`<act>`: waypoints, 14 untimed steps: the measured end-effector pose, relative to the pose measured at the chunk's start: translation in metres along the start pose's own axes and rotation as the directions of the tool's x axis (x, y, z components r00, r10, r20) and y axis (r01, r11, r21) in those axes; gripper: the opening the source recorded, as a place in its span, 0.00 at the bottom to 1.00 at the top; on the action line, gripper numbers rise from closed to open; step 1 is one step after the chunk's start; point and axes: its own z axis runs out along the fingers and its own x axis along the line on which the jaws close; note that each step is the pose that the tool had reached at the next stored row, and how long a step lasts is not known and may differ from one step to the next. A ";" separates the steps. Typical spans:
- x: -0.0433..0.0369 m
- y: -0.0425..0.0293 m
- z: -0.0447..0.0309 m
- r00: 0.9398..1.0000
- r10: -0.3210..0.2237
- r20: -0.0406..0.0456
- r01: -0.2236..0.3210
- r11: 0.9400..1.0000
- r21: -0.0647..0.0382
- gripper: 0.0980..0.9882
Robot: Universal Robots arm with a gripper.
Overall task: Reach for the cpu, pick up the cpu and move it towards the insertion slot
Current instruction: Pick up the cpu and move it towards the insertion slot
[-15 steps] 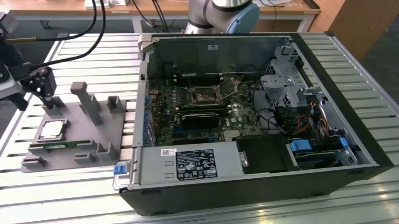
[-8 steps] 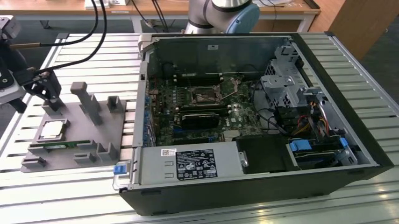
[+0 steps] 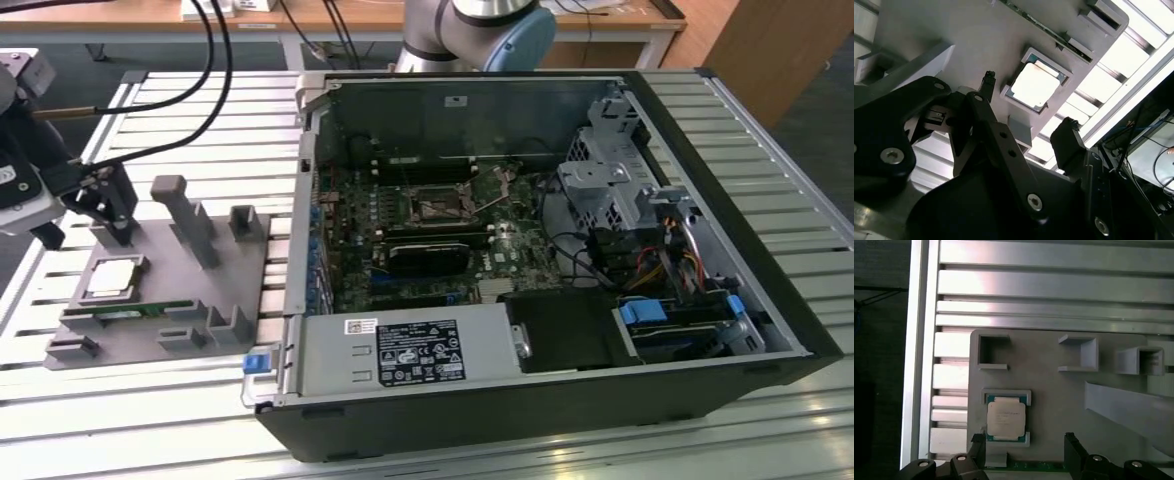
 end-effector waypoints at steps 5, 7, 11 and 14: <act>0.0008 -0.0005 0.0089 1.000 -0.001 0.000 0.001 1.000 0.000 0.70; 0.0016 -0.0007 0.0118 1.000 -0.001 0.000 0.001 1.000 0.000 0.70; 0.0029 -0.0011 0.0175 1.000 -0.001 0.000 0.001 1.000 0.000 0.70; 0.0034 -0.0014 0.0211 1.000 -0.002 0.000 0.002 1.000 0.000 0.70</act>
